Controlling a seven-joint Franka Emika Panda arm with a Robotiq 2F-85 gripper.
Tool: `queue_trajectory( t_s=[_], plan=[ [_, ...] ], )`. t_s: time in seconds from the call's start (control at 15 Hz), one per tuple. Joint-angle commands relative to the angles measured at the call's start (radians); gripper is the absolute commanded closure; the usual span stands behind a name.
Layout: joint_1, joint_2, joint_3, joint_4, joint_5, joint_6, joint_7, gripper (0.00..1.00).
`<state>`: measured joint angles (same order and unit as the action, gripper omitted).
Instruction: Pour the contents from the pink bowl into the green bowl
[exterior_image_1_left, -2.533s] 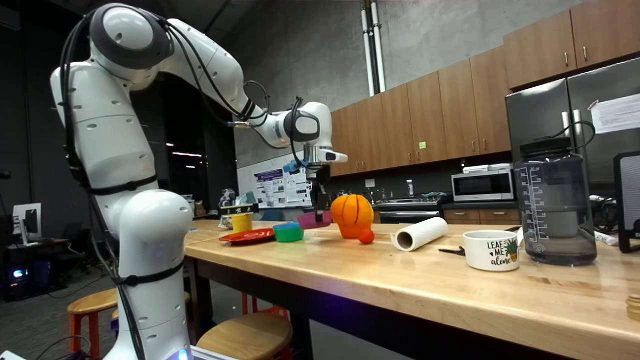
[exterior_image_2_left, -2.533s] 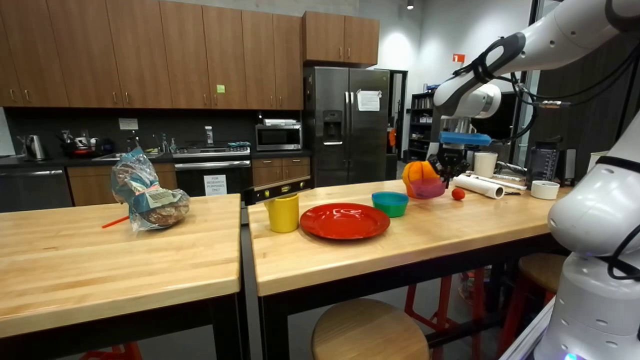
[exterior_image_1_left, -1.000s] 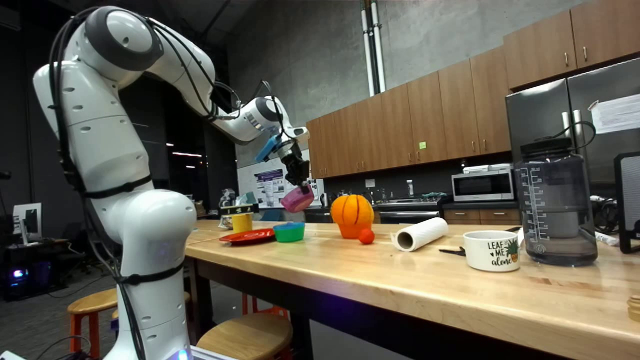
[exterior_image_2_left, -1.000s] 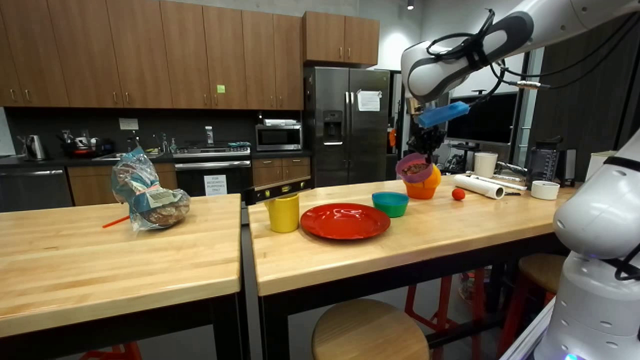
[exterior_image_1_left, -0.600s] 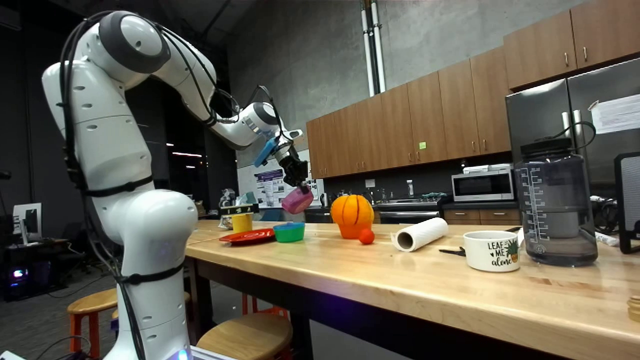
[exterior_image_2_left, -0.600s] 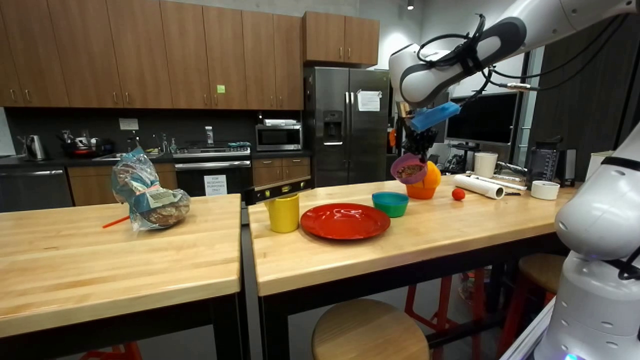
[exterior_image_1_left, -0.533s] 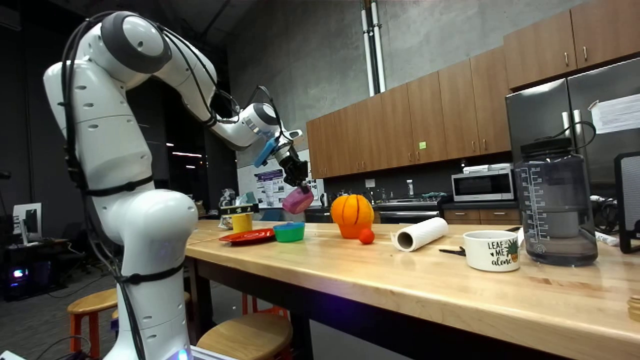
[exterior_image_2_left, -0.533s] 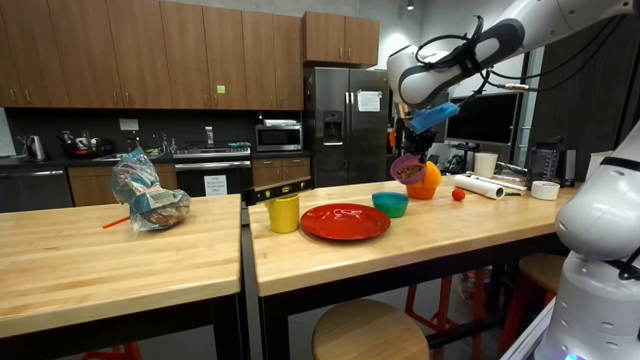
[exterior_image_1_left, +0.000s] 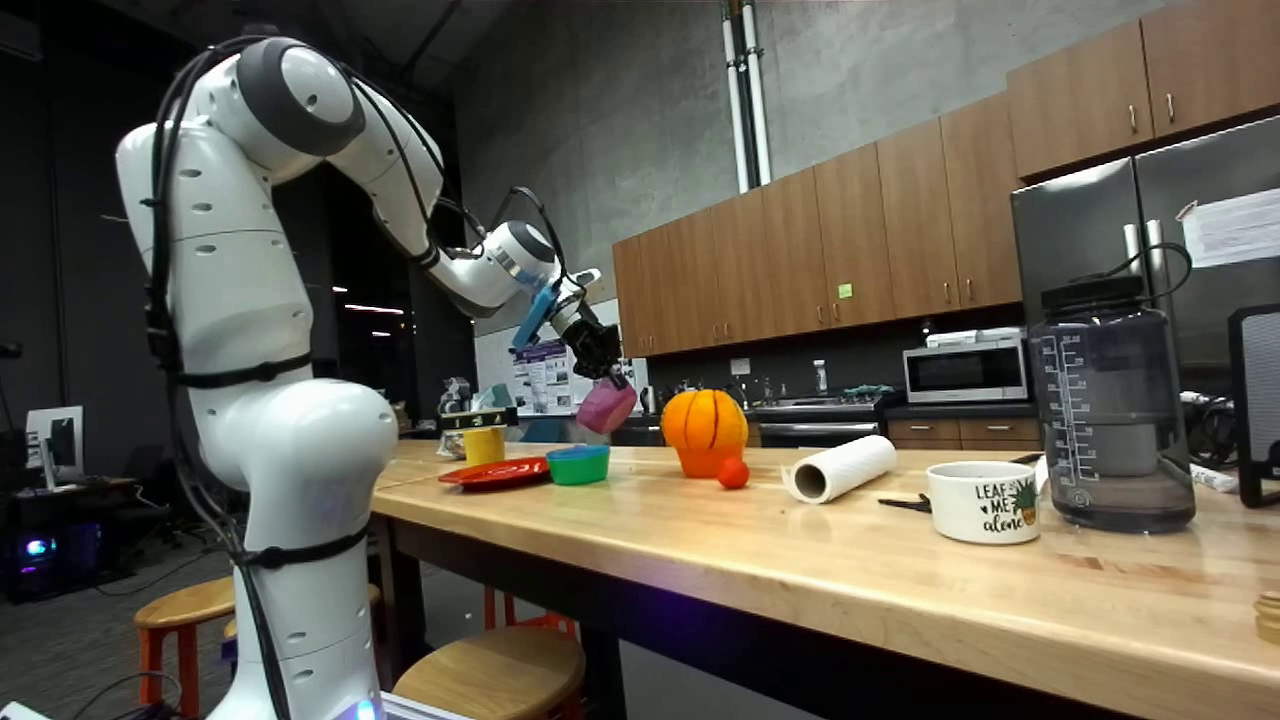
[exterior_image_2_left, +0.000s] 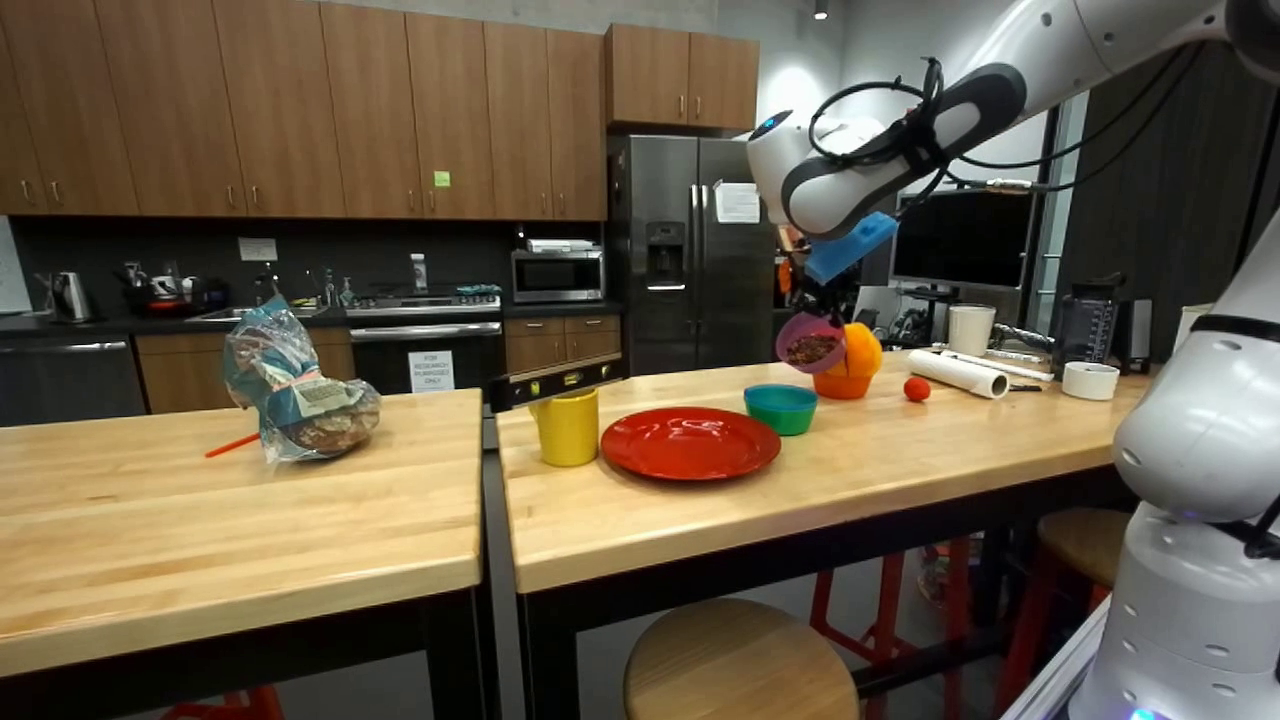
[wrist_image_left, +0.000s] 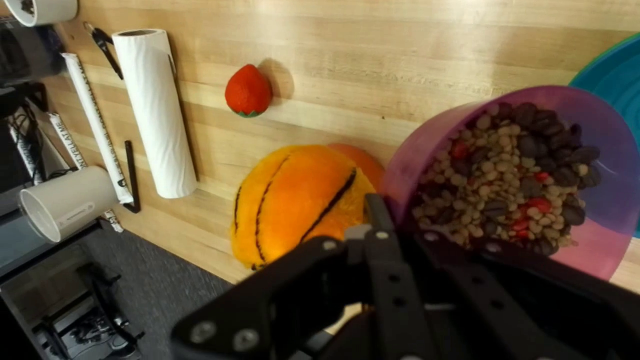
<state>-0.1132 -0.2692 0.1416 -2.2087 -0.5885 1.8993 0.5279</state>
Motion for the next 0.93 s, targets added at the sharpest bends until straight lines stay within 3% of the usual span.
queue_trajectory(
  t_s=[0.0,0.87],
  plan=[
    [0.032,0.023,0.008,0.023,-0.069,-0.047,0.048,0.99],
    [0.146,0.072,0.041,0.01,-0.287,-0.168,0.188,0.99]
  ],
)
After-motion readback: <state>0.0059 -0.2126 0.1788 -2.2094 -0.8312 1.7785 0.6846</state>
